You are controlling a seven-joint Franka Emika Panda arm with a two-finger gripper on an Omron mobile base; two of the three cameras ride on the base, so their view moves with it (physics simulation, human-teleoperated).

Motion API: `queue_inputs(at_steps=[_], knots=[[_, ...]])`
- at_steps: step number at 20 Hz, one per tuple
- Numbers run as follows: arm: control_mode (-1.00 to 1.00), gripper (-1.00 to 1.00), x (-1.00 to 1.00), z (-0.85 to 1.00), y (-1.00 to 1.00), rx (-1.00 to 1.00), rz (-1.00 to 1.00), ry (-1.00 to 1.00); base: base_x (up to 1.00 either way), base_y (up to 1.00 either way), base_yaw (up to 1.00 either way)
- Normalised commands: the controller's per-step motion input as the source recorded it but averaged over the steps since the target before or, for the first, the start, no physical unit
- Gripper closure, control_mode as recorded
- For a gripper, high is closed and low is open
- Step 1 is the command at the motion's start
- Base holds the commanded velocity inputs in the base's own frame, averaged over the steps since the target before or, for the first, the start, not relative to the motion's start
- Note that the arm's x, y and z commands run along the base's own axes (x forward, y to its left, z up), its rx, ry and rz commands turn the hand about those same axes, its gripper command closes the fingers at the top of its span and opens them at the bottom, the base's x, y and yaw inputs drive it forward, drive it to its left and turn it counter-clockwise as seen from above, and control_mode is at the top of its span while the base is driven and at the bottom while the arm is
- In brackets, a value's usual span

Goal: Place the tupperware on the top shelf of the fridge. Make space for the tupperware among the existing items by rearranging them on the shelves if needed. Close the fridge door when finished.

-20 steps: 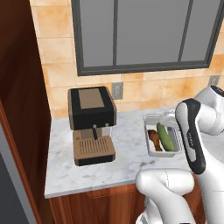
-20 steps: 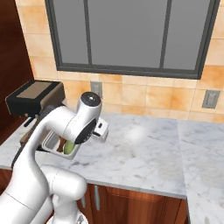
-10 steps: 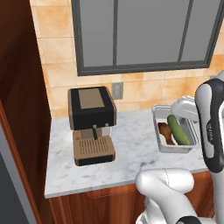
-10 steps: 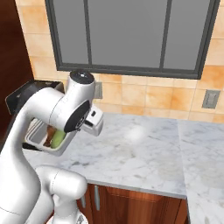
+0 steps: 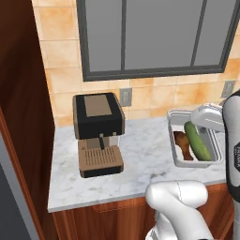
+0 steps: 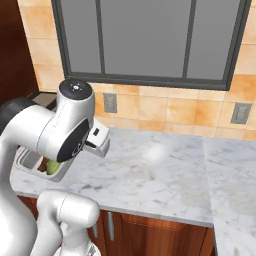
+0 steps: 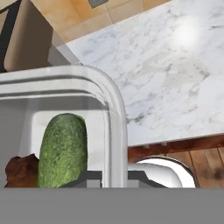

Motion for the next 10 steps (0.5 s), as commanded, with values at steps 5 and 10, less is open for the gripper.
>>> queue_inputs(at_steps=[5,10], knots=[[1.00,1.00,0.00,0.00,0.00,0.00,0.00,0.00,-0.37,0.00,0.22],[1.00,1.00,0.00,0.00,0.00,0.00,0.00,0.00,-0.97,0.05,0.67]])
